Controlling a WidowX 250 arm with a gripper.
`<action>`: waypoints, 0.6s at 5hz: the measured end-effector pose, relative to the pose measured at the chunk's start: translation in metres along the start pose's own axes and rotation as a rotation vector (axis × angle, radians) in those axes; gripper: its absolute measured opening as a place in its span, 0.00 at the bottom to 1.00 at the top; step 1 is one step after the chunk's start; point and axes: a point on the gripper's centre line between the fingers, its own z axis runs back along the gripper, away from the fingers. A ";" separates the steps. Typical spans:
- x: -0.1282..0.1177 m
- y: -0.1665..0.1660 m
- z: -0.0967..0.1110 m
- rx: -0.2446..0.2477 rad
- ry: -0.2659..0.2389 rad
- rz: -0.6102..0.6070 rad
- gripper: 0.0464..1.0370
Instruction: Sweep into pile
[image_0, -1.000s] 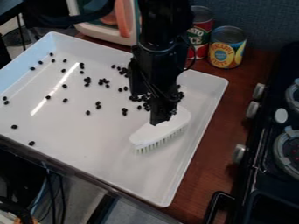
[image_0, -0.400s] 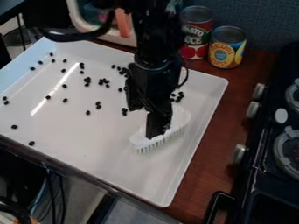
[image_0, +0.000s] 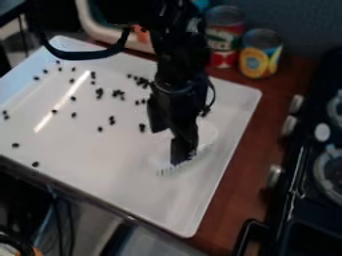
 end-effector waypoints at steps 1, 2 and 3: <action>0.004 -0.002 -0.006 -0.024 -0.003 0.004 0.96; 0.012 0.000 -0.009 -0.040 -0.016 0.007 0.96; 0.016 0.003 -0.013 -0.054 -0.017 0.017 0.93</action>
